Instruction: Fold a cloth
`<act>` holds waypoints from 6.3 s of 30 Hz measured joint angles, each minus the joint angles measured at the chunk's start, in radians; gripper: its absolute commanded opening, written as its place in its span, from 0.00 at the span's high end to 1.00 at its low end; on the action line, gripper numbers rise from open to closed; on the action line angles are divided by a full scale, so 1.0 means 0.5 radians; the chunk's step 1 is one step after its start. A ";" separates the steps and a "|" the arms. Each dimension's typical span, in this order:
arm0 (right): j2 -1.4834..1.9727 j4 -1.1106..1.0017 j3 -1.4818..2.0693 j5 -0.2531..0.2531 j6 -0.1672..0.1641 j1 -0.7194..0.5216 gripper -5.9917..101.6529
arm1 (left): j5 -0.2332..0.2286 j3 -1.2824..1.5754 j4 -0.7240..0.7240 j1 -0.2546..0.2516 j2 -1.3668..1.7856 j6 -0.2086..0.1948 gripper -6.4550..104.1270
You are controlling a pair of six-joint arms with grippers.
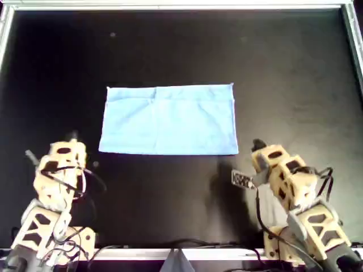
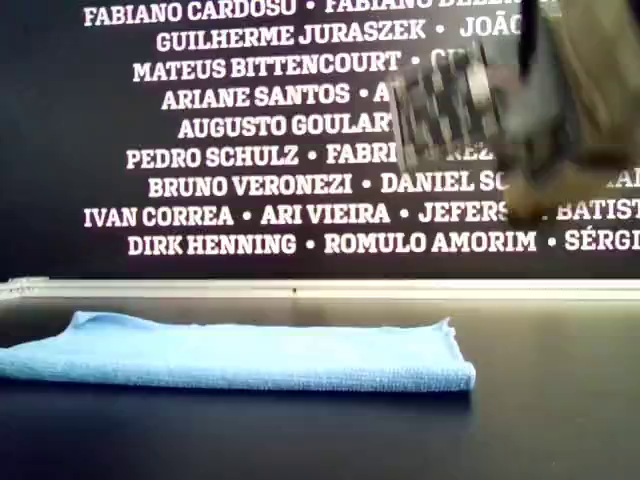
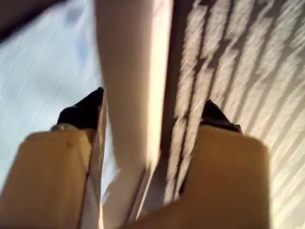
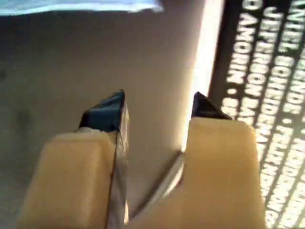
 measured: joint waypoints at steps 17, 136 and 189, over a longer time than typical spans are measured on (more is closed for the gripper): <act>-1.025 0.000 -0.451 -0.025 0.018 -0.003 0.42 | -0.242 0.000 0.000 0.000 0.074 0.000 0.31; -4.544 0.000 -4.740 -0.466 0.110 1.028 0.93 | -0.261 0.000 0.000 0.000 0.077 0.000 0.30; -3.801 0.810 -4.982 -0.448 0.120 -0.681 0.93 | -0.267 0.000 0.000 0.000 0.077 0.000 0.30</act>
